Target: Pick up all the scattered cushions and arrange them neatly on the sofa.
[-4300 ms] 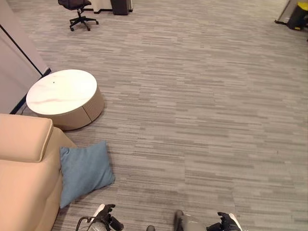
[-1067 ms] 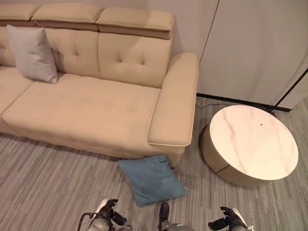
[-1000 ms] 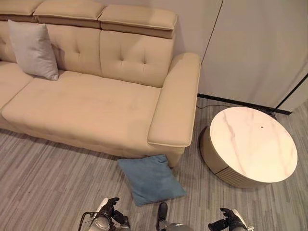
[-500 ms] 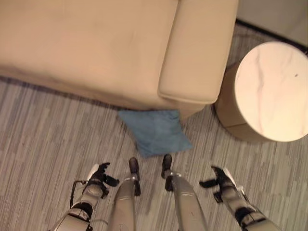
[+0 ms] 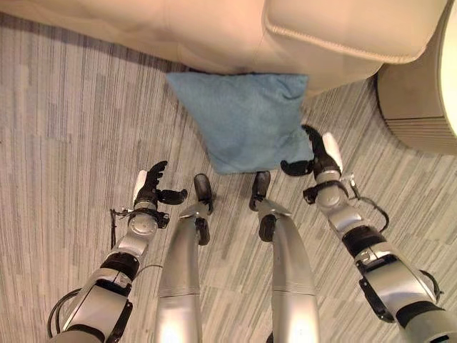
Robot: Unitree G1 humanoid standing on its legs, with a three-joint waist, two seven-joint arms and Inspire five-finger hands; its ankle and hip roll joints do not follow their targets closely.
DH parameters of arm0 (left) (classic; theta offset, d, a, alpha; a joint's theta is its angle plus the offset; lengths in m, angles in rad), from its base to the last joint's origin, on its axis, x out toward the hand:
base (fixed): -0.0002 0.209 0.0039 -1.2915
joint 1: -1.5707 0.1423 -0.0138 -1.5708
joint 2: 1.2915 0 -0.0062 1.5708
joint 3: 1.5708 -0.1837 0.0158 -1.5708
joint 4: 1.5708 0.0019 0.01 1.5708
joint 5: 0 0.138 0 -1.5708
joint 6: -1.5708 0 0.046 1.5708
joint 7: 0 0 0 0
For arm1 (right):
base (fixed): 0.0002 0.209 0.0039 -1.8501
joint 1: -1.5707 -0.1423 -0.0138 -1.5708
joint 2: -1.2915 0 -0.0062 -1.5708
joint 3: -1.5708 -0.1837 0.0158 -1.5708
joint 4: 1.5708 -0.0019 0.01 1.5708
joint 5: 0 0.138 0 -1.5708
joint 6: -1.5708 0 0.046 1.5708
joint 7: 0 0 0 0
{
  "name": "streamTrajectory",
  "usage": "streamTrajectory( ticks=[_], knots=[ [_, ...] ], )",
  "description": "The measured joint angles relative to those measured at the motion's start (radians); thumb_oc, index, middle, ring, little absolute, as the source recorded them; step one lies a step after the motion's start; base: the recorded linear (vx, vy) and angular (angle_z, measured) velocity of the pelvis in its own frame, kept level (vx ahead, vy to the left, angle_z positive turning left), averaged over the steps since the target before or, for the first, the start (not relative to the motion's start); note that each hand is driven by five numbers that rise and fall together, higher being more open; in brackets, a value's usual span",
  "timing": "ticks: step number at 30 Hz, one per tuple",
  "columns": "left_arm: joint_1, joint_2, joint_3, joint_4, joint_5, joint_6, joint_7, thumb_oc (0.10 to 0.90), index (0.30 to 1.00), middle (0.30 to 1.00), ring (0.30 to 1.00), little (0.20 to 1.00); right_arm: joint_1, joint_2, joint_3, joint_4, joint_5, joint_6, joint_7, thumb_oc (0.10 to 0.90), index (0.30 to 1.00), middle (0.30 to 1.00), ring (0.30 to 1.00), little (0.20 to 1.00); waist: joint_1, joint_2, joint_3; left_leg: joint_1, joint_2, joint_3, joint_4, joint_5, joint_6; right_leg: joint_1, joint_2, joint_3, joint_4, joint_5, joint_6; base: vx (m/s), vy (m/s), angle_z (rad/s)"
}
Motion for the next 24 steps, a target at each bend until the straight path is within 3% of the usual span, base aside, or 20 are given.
streamTrajectory(
  ticks=[4, 7, 16, 20, 21, 24],
  knots=[
    [0.049, 0.000, 0.004, -0.025, -0.012, 0.000, 0.003, 0.800, 0.900, 0.900, 0.900, 0.900, -0.029, -0.003, -0.019, -0.002, 0.001, -0.001, -0.030, 0.800, 0.900, 0.900, 0.900, 0.900, 0.004, 0.001, -0.001, -0.011, -0.015, -0.012, -0.039, 0.019, -0.020, -0.019, -0.012, -0.012, -0.010, -0.005, -0.003, 0.00, -0.018, 0.16],
    [0.092, -0.010, 0.004, -0.056, -0.013, -0.006, 0.018, 0.800, 0.900, 0.900, 0.900, 0.900, -0.040, -0.008, -0.018, -0.003, 0.004, -0.001, -0.049, 0.800, 0.900, 0.900, 0.900, 0.900, 0.020, 0.011, -0.040, -0.067, -0.021, -0.031, -0.053, 0.030, -0.026, -0.068, -0.013, -0.027, -0.005, -0.011, -0.008, 0.01, -0.021, 0.10],
    [0.084, -0.018, -0.001, -0.086, -0.031, -0.013, 0.028, 0.800, 0.900, 0.900, 0.900, 0.900, -0.069, 0.020, -0.042, -0.001, 0.043, 0.005, -0.084, 0.800, 0.900, 0.900, 0.900, 0.900, 0.056, 0.015, -0.042, -0.099, -0.038, -0.065, -0.070, 0.046, -0.026, -0.099, -0.032, -0.058, 0.017, -0.038, -0.024, 0.00, -0.021, 0.10],
    [0.070, -0.018, -0.032, -0.112, -0.032, -0.024, 0.042, 0.800, 0.900, 0.900, 0.900, 0.900, -0.080, 0.046, -0.039, 0.002, 0.068, 0.007, -0.112, 0.800, 0.900, 0.900, 0.900, 0.900, 0.058, 0.035, -0.052, -0.107, -0.047, -0.077, -0.091, 0.057, -0.040, -0.110, -0.038, -0.068, 0.015, -0.040, -0.025, 0.00, -0.005, 0.08],
    [0.070, -0.018, -0.035, -0.119, -0.032, -0.026, 0.042, 0.800, 0.900, 0.900, 0.900, 0.900, -0.083, 0.046, -0.039, 0.002, 0.071, 0.007, -0.112, 0.400, 0.300, 0.300, 0.300, 0.300, 0.059, 0.038, -0.054, -0.109, -0.047, -0.077, -0.093, 0.059, -0.041, -0.113, -0.038, -0.068, 0.015, -0.040, -0.025, -0.01, -0.007, 0.04],
    [0.062, -0.028, -0.034, -0.130, -0.034, -0.035, 0.046, 0.800, 0.900, 0.900, 0.900, 0.900, -0.096, 0.046, -0.039, 0.003, 0.094, 0.008, -0.115, 0.400, 0.300, 0.300, 0.300, 0.300, 0.062, 0.051, -0.061, -0.116, -0.048, -0.081, -0.102, 0.068, -0.044, -0.123, -0.039, -0.071, 0.019, -0.042, -0.028, -0.01, -0.010, 0.04]
  ],
)
